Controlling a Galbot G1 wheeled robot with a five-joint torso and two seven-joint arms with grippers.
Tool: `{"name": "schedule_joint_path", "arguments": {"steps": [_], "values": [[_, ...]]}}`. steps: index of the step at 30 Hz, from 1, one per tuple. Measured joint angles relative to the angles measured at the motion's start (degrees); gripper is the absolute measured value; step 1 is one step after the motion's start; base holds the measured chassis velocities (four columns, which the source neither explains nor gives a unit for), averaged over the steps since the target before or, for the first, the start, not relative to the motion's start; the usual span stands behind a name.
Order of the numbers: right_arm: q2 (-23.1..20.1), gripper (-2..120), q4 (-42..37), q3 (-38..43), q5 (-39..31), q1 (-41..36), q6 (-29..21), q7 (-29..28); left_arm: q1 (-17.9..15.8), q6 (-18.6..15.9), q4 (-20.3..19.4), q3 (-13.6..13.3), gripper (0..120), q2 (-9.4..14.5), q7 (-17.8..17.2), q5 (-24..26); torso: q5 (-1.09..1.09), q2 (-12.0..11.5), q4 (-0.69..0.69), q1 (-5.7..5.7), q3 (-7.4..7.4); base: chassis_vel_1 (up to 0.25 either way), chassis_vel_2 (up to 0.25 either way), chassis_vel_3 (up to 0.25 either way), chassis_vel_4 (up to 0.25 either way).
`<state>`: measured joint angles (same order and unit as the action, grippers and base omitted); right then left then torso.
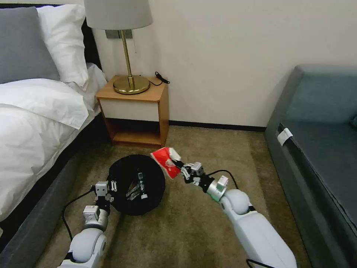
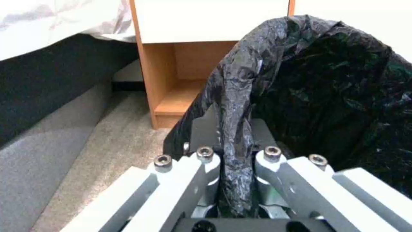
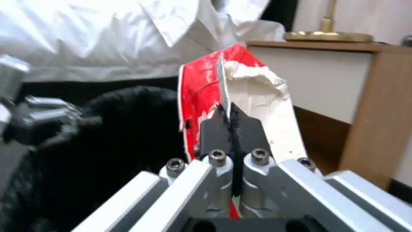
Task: Pick up the trash bin, then pick up the garbage on the floor and place it into the trash bin.
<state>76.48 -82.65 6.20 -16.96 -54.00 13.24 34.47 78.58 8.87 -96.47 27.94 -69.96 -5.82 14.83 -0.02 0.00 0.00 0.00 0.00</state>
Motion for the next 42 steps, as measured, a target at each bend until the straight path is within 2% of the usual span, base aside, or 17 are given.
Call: {"name": "schedule_joint_path", "arguments": {"steps": [13,20,29,31,34,35,37,39,40,42], "values": [[6.63,0,4.35,-3.14,5.3,-1.2,2.33,0.27,-0.08,0.58,0.87,-0.15,4,-0.39,0.38,0.43,0.02,0.0,0.0,0.0,0.0,0.0,0.0,0.0,0.0],[8.53,0,8.61,-3.74,7.4,-0.83,3.67,0.26,0.17,0.61,0.3,-0.09,4,-0.4,0.53,0.54,0.02,0.0,0.0,0.0,0.0,0.0,0.0,0.0,0.0],[8.94,0,10.7,-3.32,8.94,-0.81,4.65,0.26,0.35,0.61,0.0,-0.09,4,-0.47,0.55,0.55,0.01,0.0,0.0,0.0,0.0,0.0,0.0,0.0,0.0],[9.02,2,10.79,-3.12,9.23,-0.88,4.68,0.26,0.36,0.61,-0.03,-0.09,4,-0.47,0.55,0.55,0.02,0.0,0.0,0.0,0.0,0.0,0.0,0.0,0.0],[9.19,17,11.15,-2.85,9.79,-1.02,4.79,0.21,0.37,0.61,-0.07,-0.18,4,-0.5,0.54,0.55,0.01,0.0,0.0,0.0,0.0,0.0,0.0,0.0,0.0],[9.19,17,11.15,-2.85,9.79,-1.02,4.79,0.21,0.37,0.61,-0.07,-0.18,4,-0.5,0.54,0.55,0.01,0.0,0.0,0.0,0.0,0.0,0.0,0.0,0.0],[9.21,26,11.28,-2.78,9.91,-1.03,4.91,0.18,0.36,0.61,-0.07,-0.17,4,-0.49,0.51,0.54,0.02,0.0,0.0,0.0,0.0,0.0,0.0,0.0,0.0],[9.21,30,11.3,-2.76,9.92,-1.03,4.91,0.16,0.36,0.61,-0.07,-0.15,4,-0.48,0.51,0.55,0.02,0.0,0.0,0.0,0.0,0.0,0.0,0.0,0.0],[9.21,38,11.3,-2.67,9.92,-1.02,4.91,0.15,0.37,0.61,-0.05,-0.11,4,-0.43,0.5,0.56,0.02,0.0,0.0,0.0,0.0,0.0,0.0,0.0,0.0],[9.21,42,11.29,-2.54,9.92,-1.02,4.91,0.13,0.38,0.63,0.02,-0.08,4,-0.41,0.49,0.57,0.02,0.0,0.0,0.0,0.0,0.0,0.0,0.0,0.0]]}}
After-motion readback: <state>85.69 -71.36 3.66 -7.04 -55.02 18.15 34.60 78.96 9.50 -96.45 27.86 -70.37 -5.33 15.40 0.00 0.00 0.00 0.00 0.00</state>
